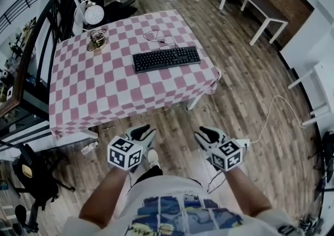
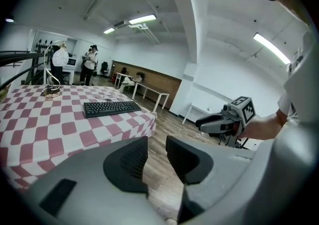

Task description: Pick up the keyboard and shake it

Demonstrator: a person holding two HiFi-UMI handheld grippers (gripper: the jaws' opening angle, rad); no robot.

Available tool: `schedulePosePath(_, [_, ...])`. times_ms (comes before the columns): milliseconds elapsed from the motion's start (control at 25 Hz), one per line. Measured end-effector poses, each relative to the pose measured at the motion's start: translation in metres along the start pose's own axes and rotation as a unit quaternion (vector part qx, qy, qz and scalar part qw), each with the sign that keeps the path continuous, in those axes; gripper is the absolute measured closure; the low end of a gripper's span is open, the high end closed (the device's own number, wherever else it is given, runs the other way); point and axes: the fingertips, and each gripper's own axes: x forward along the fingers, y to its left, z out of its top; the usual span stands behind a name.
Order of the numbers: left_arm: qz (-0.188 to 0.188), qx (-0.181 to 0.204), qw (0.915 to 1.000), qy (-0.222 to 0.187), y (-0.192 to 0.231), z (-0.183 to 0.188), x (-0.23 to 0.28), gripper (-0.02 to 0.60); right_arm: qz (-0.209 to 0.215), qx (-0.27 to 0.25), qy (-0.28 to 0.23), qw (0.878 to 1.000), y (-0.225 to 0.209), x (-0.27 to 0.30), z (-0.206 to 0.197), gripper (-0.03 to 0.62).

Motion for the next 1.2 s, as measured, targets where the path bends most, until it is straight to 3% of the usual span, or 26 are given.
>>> schedulePosePath(240, [-0.005,-0.002,0.9999,0.013,0.079,0.026,0.019,0.454,-0.013,0.015,-0.001,1.000,-0.015,0.068,0.035,0.468])
schedulePosePath(520, [-0.001,-0.013,0.9996,0.025,0.144,0.048,0.042,0.448,-0.022,0.011,0.020,1.000,-0.048,0.120,0.054,0.464])
schedulePosePath(840, [0.031,-0.024,0.9982,0.046,0.209,0.064,0.088,0.442,-0.029,0.030,0.032,0.999,-0.134,0.169,0.073,0.454])
schedulePosePath(1200, [0.088,-0.066,0.9908,0.080,0.264,0.076,0.146,0.420,-0.006,0.031,0.070,0.997,-0.243,0.226,0.084,0.427])
